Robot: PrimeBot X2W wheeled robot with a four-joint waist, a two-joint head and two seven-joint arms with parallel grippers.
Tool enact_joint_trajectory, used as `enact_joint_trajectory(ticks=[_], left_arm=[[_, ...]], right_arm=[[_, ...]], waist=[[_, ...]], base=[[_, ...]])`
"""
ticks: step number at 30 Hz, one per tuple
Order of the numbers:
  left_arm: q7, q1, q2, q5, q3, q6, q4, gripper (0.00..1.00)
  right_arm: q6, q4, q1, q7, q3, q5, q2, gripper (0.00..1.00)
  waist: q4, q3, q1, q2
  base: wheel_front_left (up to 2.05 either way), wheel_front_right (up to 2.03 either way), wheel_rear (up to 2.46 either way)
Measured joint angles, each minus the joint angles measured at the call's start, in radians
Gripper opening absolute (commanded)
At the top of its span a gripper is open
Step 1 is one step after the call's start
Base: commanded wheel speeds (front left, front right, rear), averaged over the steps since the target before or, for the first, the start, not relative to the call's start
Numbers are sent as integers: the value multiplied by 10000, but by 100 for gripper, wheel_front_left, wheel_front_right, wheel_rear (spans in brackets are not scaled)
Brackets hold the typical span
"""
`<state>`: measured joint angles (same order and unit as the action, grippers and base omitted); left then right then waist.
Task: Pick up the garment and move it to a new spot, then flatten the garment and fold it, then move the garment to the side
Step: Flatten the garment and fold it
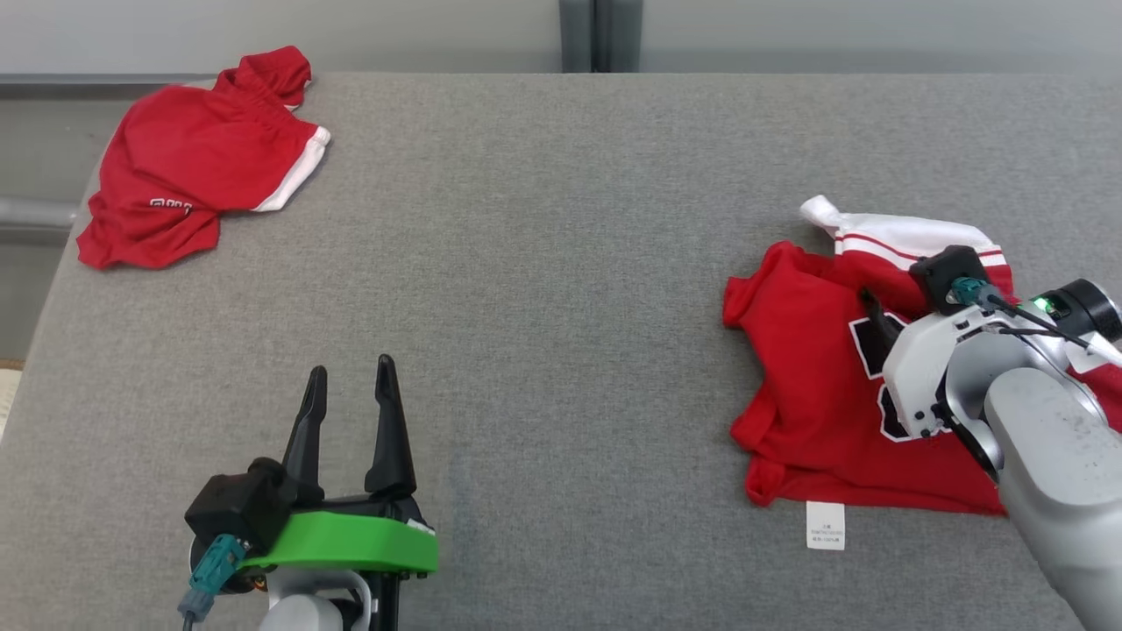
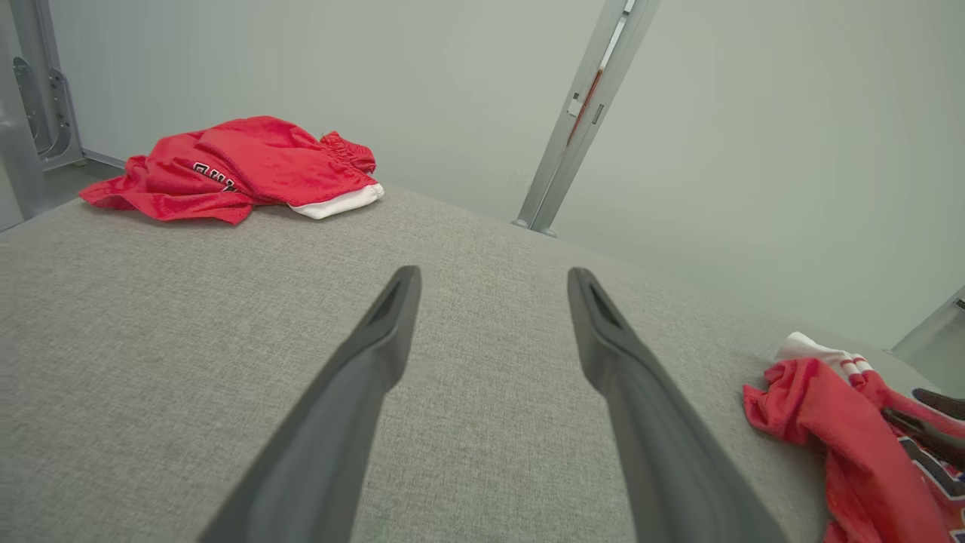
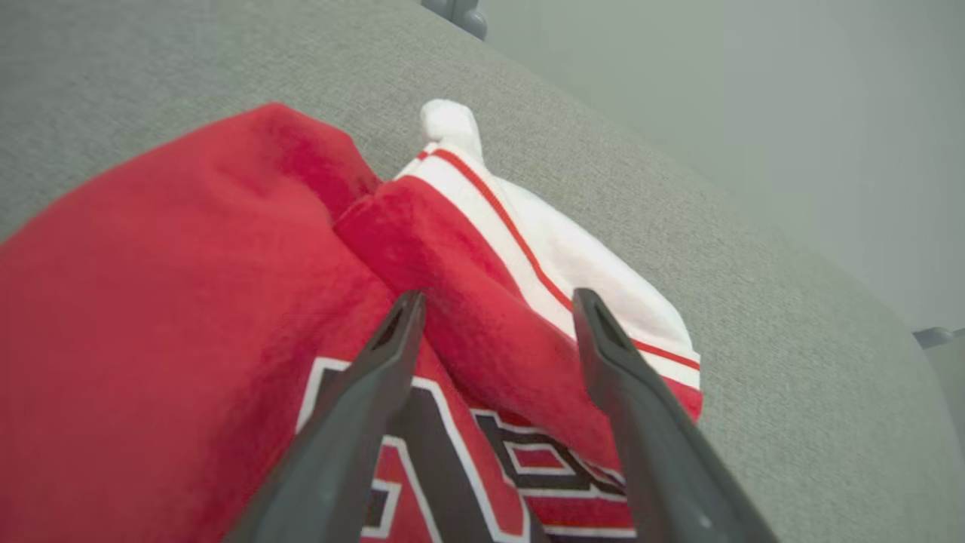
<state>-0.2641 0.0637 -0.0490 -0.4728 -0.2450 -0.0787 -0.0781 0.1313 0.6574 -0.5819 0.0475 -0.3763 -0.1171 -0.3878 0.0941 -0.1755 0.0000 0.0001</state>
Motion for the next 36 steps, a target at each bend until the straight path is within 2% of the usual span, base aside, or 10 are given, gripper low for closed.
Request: enact_joint_trajectory(ticks=[1, 4, 10, 14, 21, 31, 32, 33, 34, 36], left_arm=[[0, 59, 0, -33, -25, -6, 12, 100], [0, 98, 0, -63, -17, -25, 44, 100], [0, 99, 0, -81, 0, -40, 79, 100], [0, 108, 0, -86, 2, -52, 121, 100], [0, 319, 2, -84, -142, -17, 128, 100], [0, 617, 0, -136, -439, 8, 42, 100], [0, 632, 0, -142, -447, 6, 44, 100], [0, 640, 0, -150, -460, 6, 40, 100], [0, 652, 0, -151, -468, 6, 38, 100], [0, 662, 0, -161, -466, 4, 35, 100]], right_arm=[[0, 307, -184, 15, -209, -107, -6, 54], [0, 982, -659, 130, -717, -477, -6, 0], [0, 1695, -1636, -320, -1174, -880, -102, 0], [0, 2171, -2411, -928, -644, -1041, 4, 0], [0, 3465, -4080, -1599, 1139, -232, 332, 0], [0, 4631, -5444, -2184, 4387, 2359, 337, 0], [0, 4650, -5474, -2245, 4780, 2568, 391, 35], [0, 4700, -5506, -2196, 5118, 2757, 441, 51], [0, 4727, -5506, -2150, 5377, 2953, 479, 100], [0, 4694, -5484, -2180, 5917, 3423, 625, 100]], waist=[[92, -47, 0, 0], [332, -169, 0, 0], [585, -392, 0, 0], [630, -494, 0, 0], [697, -731, 0, 0], [1333, -1064, 0, 0], [1407, -1105, 0, 0], [1474, -1146, 0, 0], [1522, -1177, 0, 0], [1619, -1253, 0, 0]], base=[[0, 0, 0], [0, 0, 0], [0, 0, 0], [0, 0, 0], [0, 0, 0], [0, 0, 0], [0, 0, 0], [0, 0, 0], [0, 0, 0], [0, 0, 0]])
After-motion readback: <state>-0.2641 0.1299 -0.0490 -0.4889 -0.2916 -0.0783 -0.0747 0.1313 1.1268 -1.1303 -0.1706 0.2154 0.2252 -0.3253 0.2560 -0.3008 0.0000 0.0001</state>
